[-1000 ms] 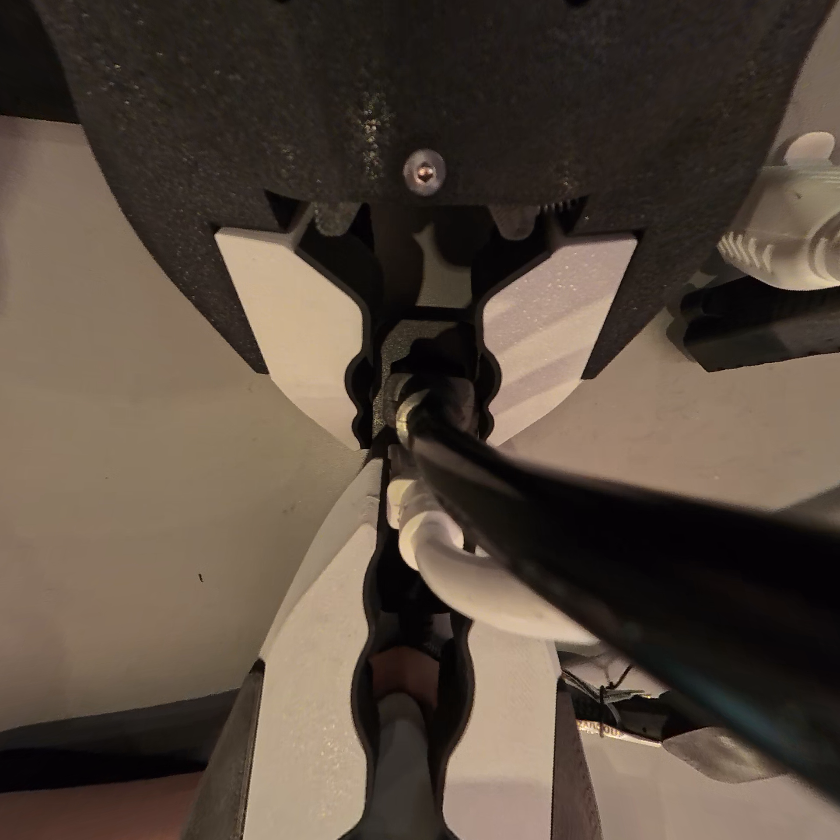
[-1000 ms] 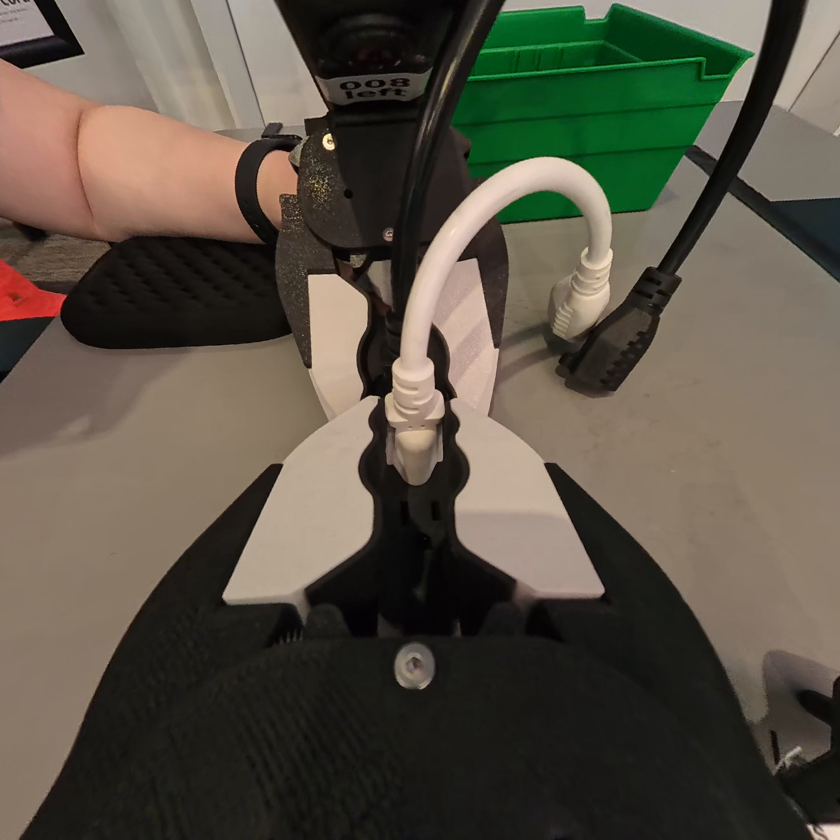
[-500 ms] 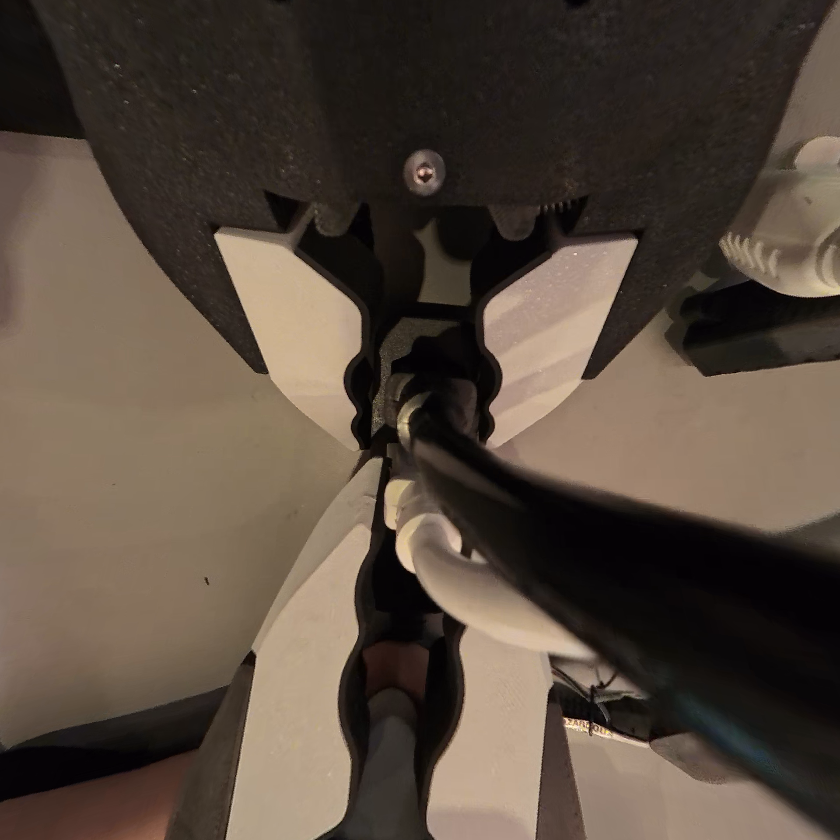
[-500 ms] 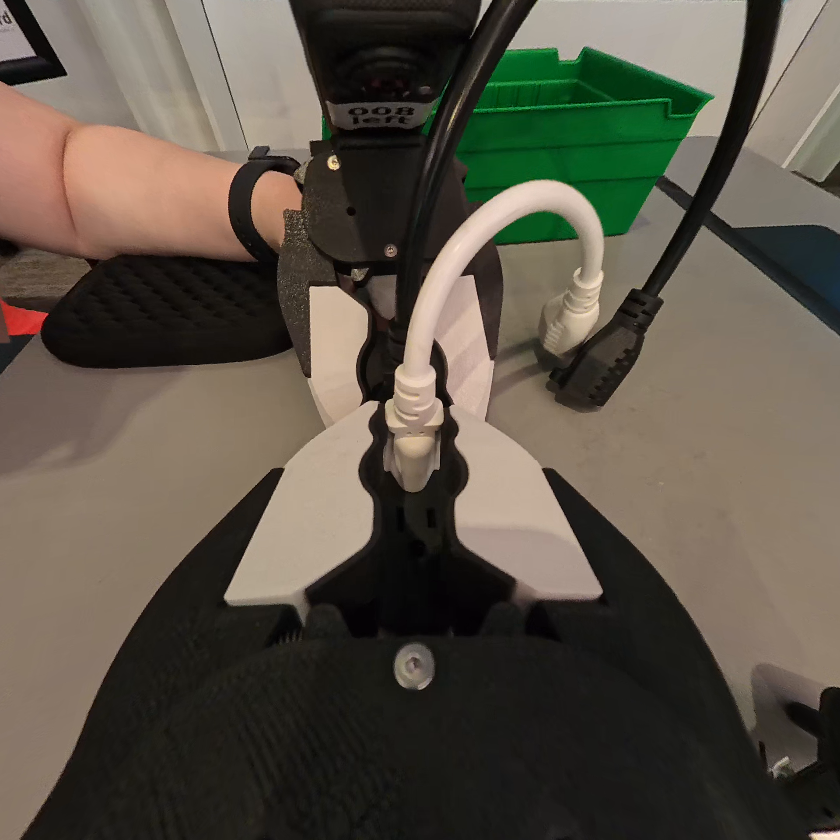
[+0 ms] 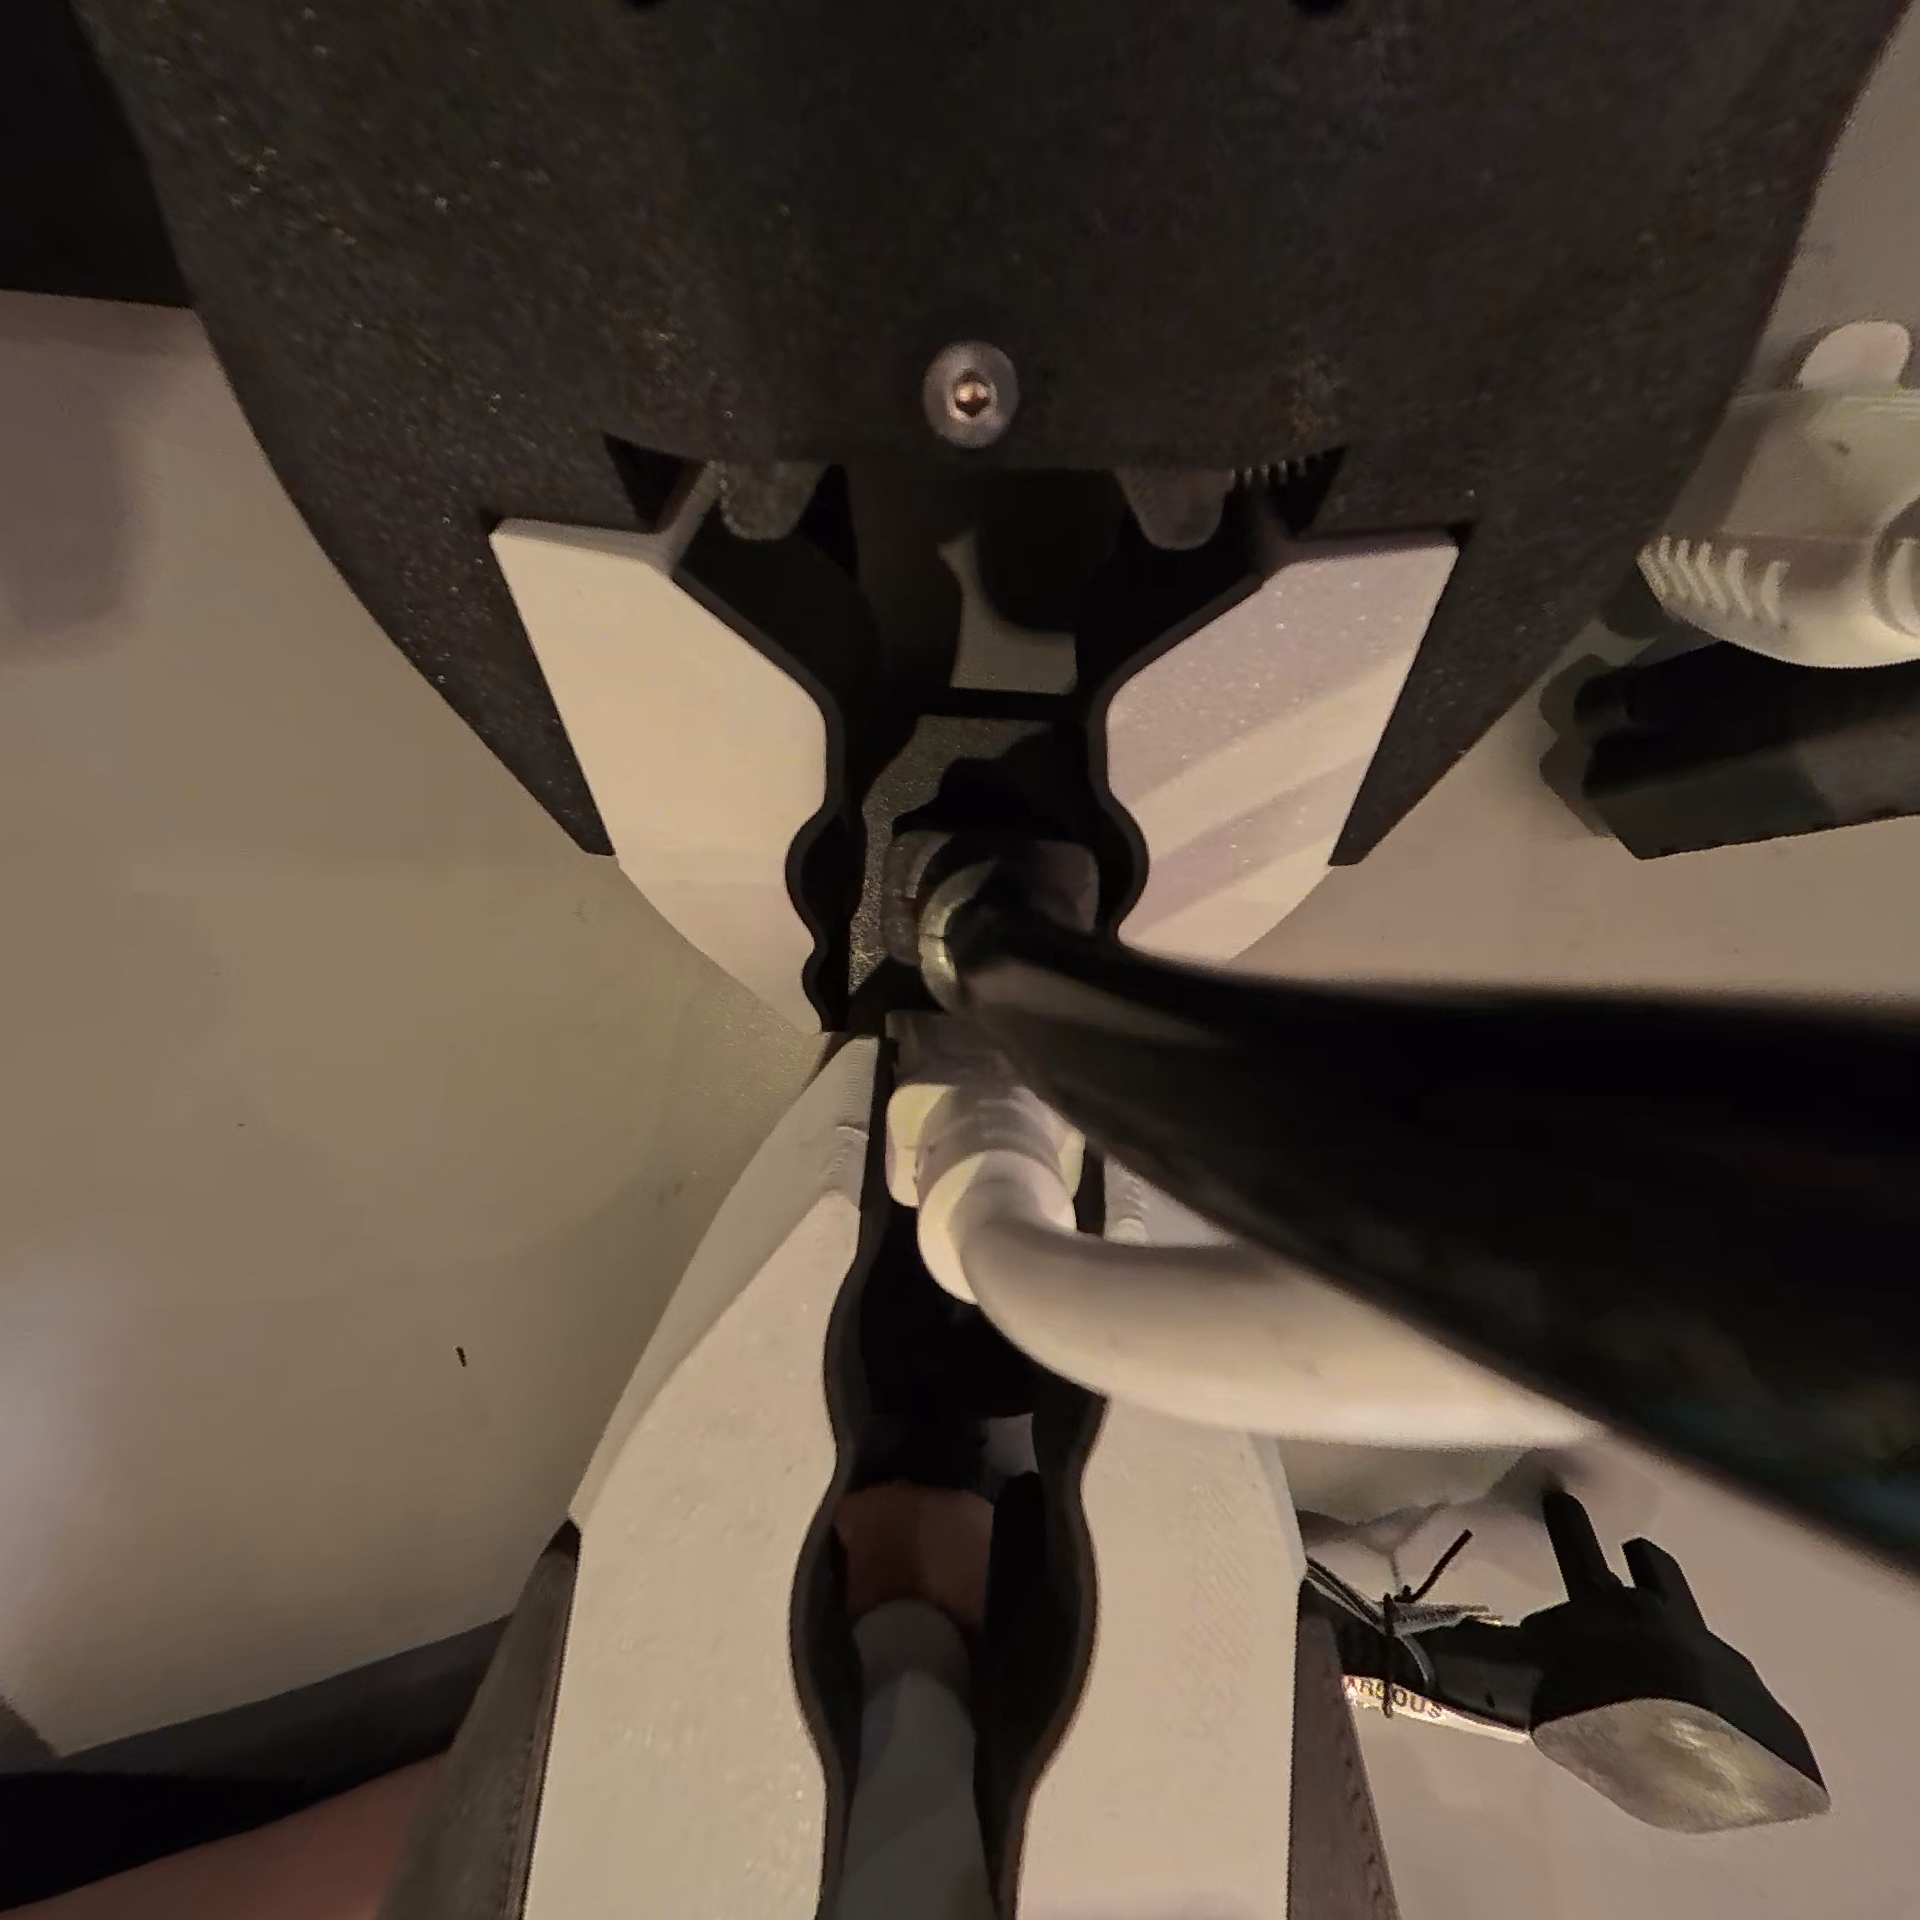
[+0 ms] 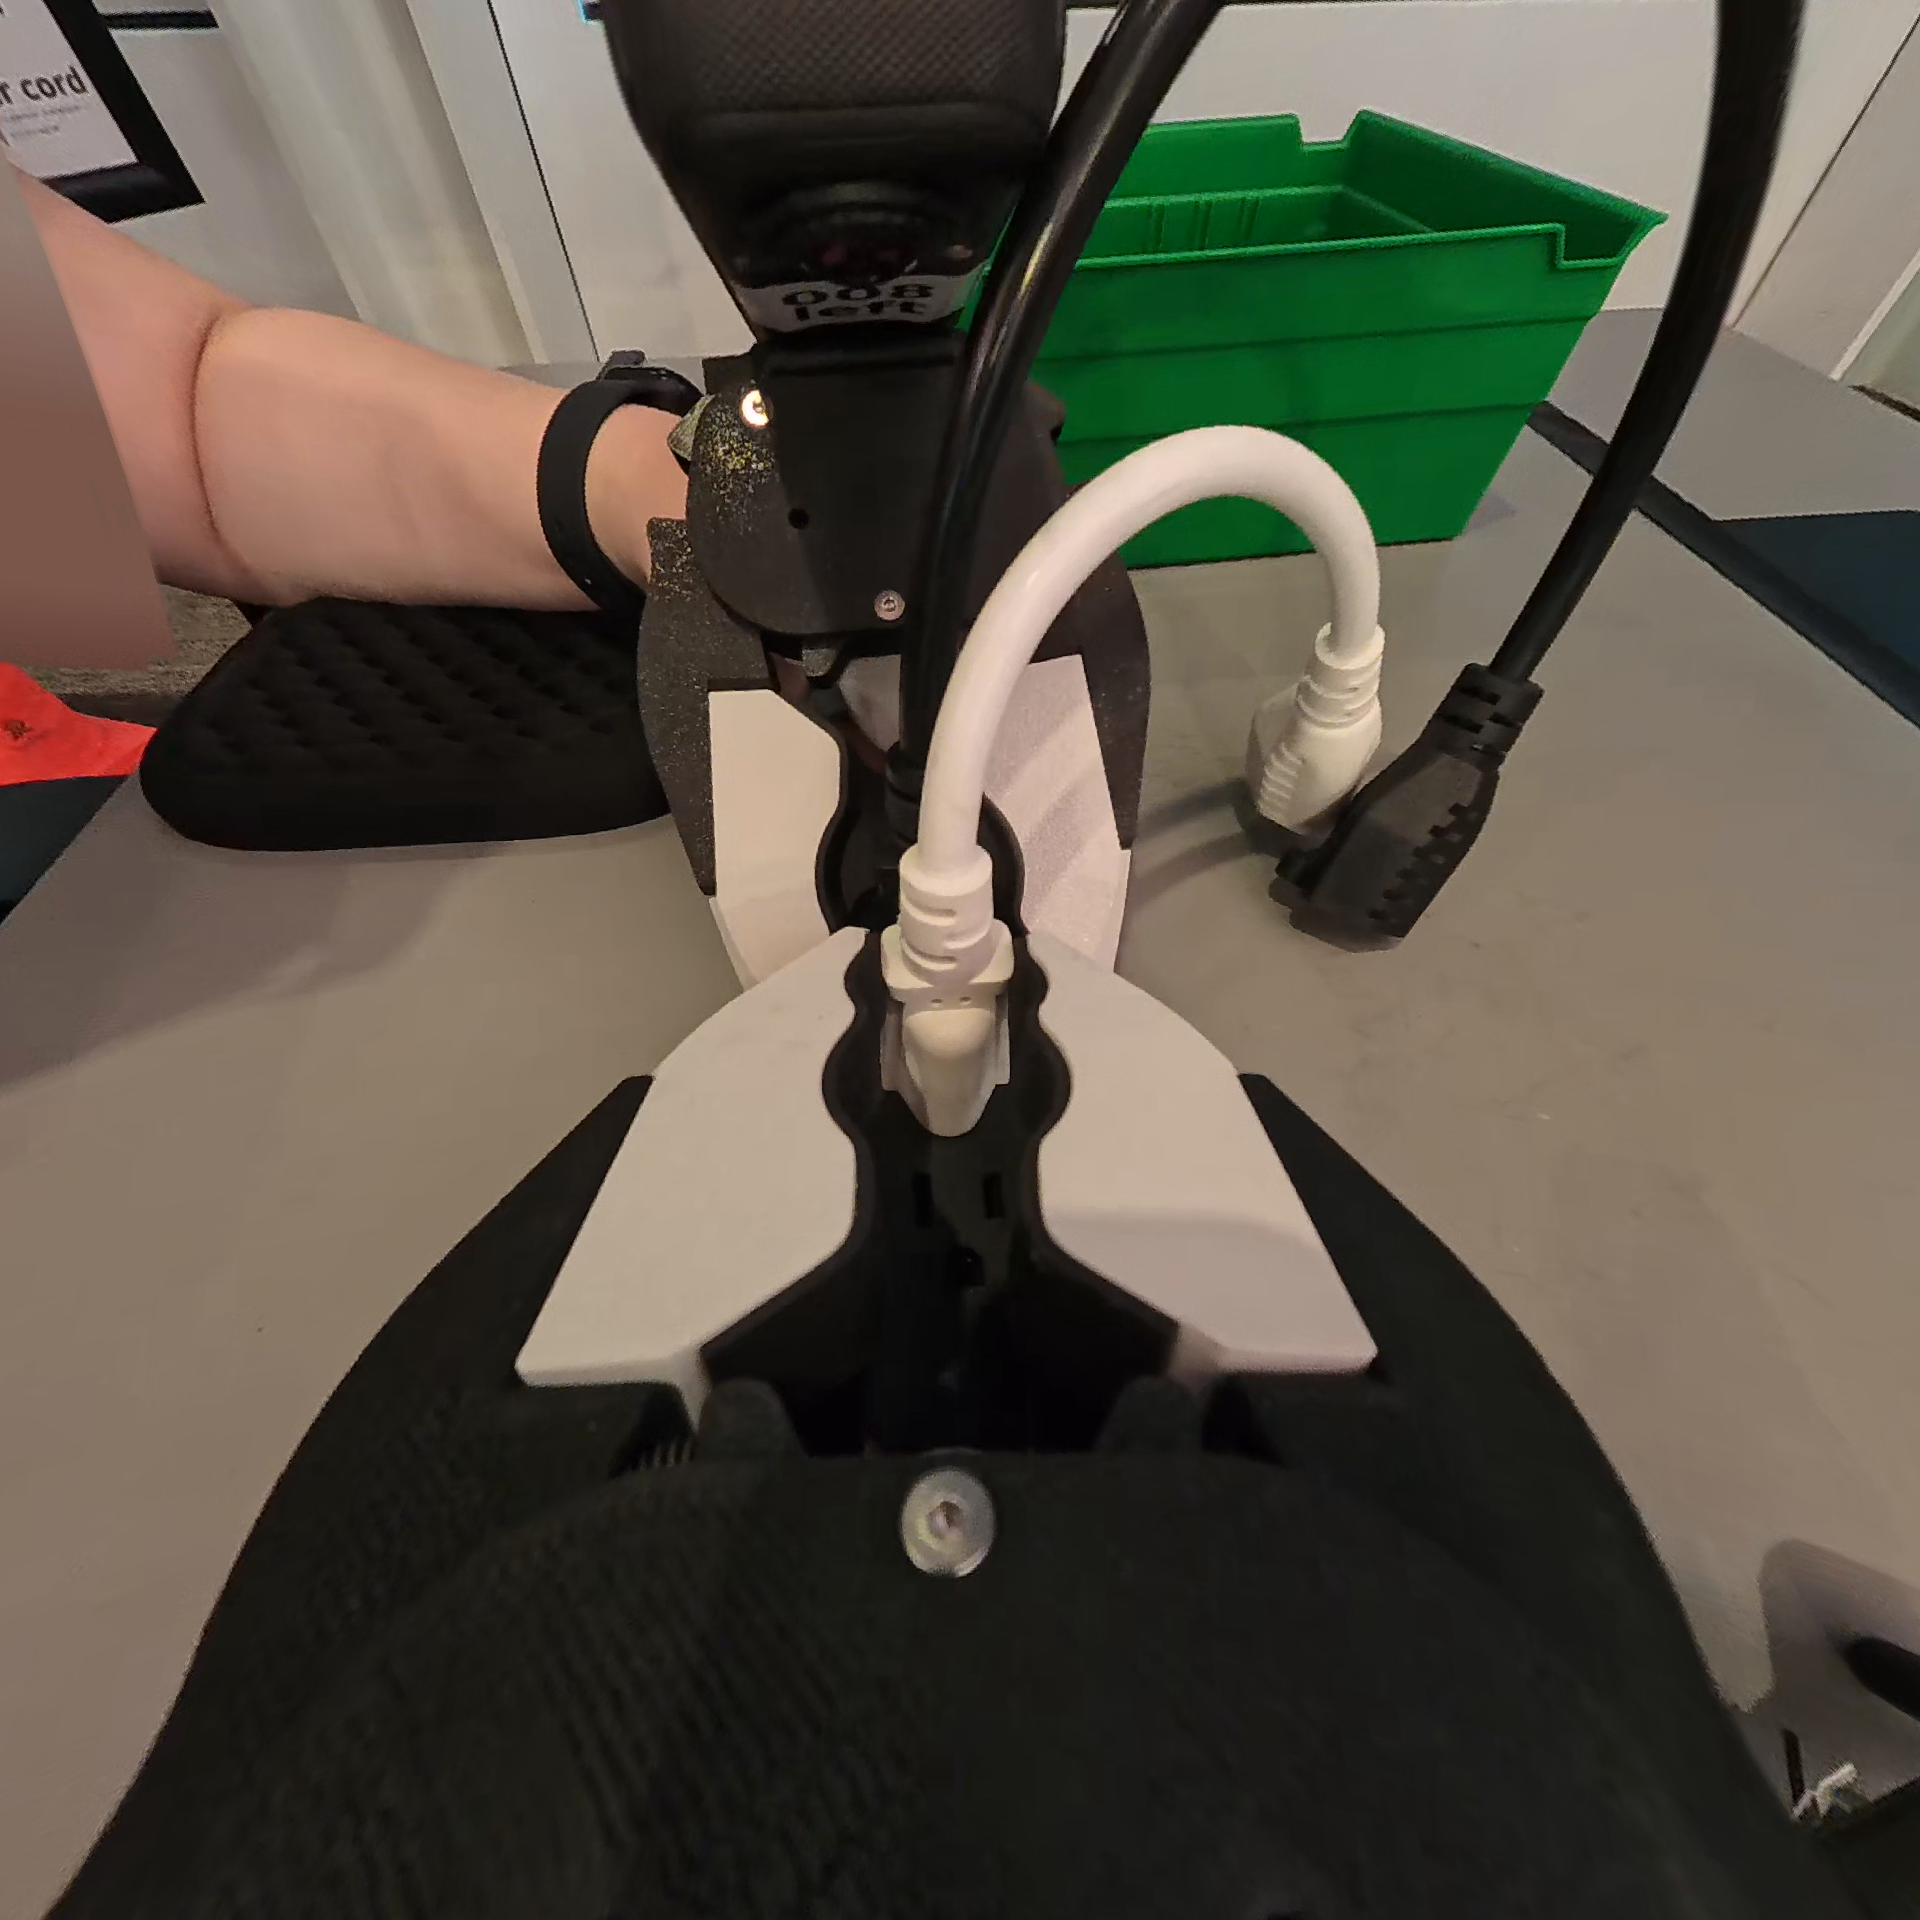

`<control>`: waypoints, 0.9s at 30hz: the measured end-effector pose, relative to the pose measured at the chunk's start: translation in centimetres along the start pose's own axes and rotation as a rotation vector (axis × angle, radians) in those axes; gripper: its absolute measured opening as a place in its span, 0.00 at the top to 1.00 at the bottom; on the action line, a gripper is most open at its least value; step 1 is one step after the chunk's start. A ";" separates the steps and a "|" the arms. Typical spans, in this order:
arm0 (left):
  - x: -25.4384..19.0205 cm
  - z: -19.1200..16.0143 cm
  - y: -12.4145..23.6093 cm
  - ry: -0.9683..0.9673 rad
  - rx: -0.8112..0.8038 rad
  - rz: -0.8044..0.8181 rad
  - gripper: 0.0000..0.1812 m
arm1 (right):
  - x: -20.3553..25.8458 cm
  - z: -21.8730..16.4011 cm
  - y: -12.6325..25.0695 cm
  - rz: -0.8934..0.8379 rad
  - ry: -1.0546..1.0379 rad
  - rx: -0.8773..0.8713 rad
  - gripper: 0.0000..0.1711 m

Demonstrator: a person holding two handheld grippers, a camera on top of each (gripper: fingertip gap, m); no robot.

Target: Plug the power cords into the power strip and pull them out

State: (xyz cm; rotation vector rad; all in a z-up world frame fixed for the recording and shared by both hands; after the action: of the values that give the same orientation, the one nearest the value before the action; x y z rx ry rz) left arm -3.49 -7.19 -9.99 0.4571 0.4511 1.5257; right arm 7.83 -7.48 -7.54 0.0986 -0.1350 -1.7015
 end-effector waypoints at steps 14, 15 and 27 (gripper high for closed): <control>0.2 0.2 -0.4 0.022 0.017 0.026 0.75 | -1.0 -0.2 0.1 0.045 -0.100 0.036 0.87; 0.2 0.2 -0.4 0.022 0.017 0.025 0.75 | -1.0 -0.2 0.2 0.041 -0.098 0.040 0.87; 0.2 0.2 -0.5 0.017 0.015 0.018 0.75 | -1.6 0.6 0.1 0.112 -0.473 0.093 0.81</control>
State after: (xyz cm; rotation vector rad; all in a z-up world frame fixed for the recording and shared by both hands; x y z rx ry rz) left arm -2.97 -6.95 -10.07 0.4611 0.4735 1.5455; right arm 8.02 -5.87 -7.01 -0.2407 -0.5617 -1.5809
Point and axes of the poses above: each gripper's, where its closed fingertips meet, y back along the fingers, z out of its top, x = y × z across the jaws, the point moved 8 cm from there along y, back along the fingers, and after that the axes turned 10 degrees about -x, right-handed, at the moved point
